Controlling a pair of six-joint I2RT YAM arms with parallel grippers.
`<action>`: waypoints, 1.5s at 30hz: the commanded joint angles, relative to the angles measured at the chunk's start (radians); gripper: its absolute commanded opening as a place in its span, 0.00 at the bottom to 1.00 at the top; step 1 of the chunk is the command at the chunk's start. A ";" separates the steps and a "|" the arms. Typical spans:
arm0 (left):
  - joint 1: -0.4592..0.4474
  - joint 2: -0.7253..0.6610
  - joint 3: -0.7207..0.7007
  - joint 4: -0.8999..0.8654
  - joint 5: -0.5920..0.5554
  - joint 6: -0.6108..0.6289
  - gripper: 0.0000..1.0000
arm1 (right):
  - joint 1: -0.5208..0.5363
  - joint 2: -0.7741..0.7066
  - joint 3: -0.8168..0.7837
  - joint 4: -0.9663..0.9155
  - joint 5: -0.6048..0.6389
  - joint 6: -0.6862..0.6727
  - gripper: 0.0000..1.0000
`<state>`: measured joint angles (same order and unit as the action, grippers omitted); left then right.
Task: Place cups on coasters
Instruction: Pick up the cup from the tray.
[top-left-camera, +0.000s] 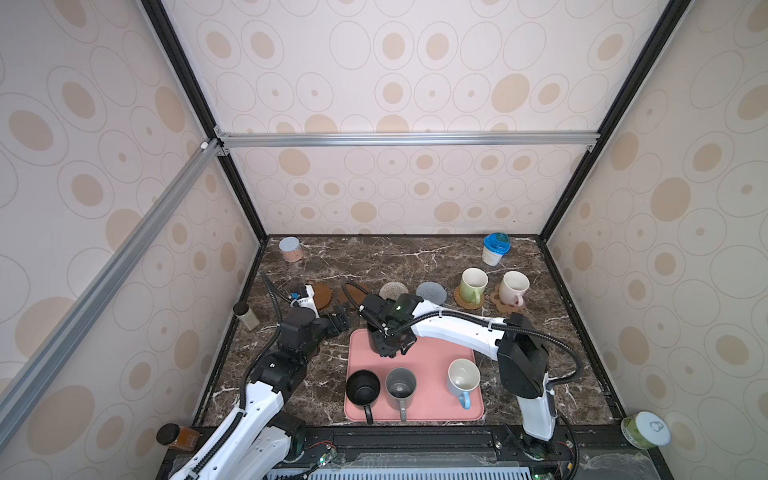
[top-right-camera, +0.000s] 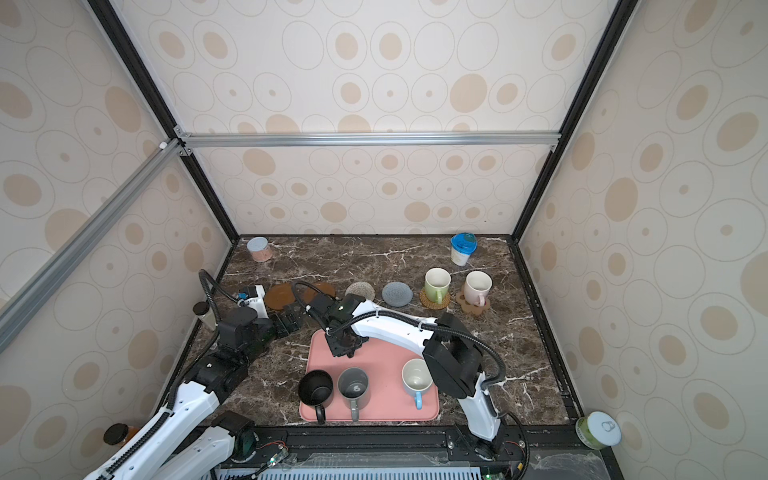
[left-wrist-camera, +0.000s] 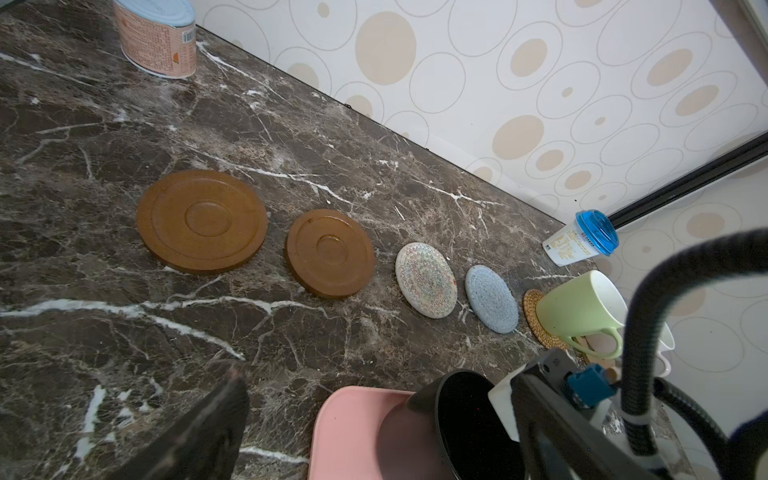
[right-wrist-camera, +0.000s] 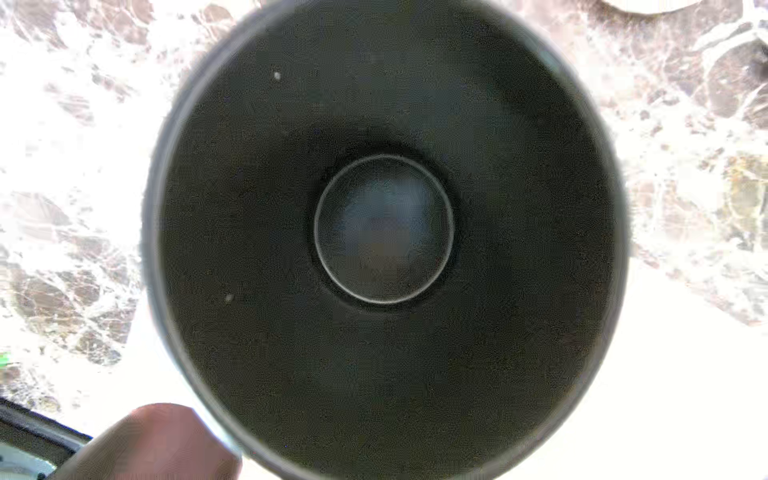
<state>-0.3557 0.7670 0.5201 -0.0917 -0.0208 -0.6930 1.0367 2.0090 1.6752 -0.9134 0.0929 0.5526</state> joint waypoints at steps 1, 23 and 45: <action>-0.006 0.000 0.001 0.012 0.000 -0.017 1.00 | -0.001 -0.077 -0.008 0.038 0.040 -0.002 0.10; -0.006 -0.004 -0.005 0.013 -0.001 -0.017 1.00 | -0.001 -0.142 -0.052 0.091 0.113 -0.008 0.08; -0.006 -0.005 -0.006 0.014 0.007 -0.022 1.00 | -0.041 -0.190 -0.079 0.100 0.222 -0.010 0.07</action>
<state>-0.3557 0.7731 0.5110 -0.0906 -0.0162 -0.6937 1.0065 1.8843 1.5970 -0.8459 0.2539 0.5343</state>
